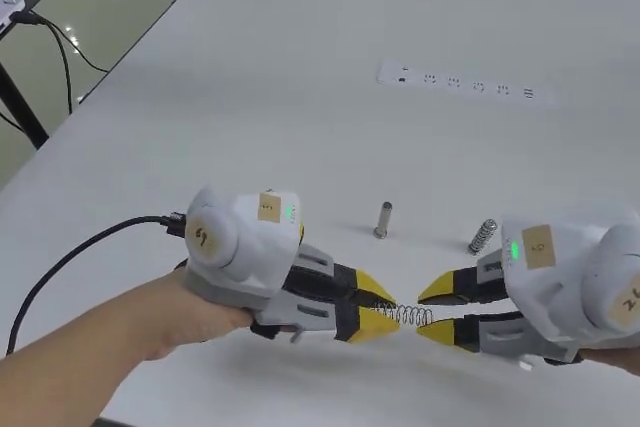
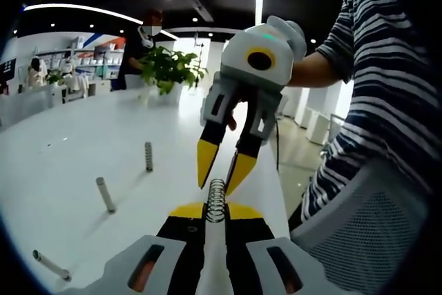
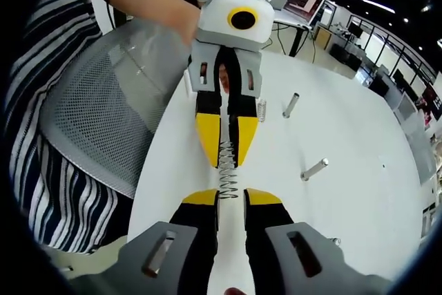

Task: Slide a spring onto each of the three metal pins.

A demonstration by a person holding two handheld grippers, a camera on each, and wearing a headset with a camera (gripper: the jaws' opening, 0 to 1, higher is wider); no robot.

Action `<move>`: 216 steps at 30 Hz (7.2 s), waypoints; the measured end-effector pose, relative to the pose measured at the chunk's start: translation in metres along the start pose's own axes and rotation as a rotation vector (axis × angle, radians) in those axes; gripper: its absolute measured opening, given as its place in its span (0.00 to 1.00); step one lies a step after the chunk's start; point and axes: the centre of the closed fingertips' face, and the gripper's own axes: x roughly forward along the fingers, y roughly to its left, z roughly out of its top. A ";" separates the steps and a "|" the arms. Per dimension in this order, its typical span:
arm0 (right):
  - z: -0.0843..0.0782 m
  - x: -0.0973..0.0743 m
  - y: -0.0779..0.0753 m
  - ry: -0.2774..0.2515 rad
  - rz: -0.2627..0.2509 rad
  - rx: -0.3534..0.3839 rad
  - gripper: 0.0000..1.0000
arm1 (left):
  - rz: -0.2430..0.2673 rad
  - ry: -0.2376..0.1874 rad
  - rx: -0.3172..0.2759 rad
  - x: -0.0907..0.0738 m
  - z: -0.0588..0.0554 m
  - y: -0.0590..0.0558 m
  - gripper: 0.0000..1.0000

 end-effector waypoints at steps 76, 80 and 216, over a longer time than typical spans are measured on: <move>0.060 -0.007 0.005 -0.179 0.001 -0.070 0.07 | 0.043 0.054 0.000 0.007 -0.013 -0.002 0.13; 0.060 -0.006 0.003 -0.174 -0.005 -0.077 0.07 | 0.061 0.050 -0.010 0.001 -0.014 0.001 0.16; 0.000 0.053 -0.128 0.044 -0.189 0.219 0.07 | 0.569 -0.035 -0.258 -0.164 -0.049 0.070 0.98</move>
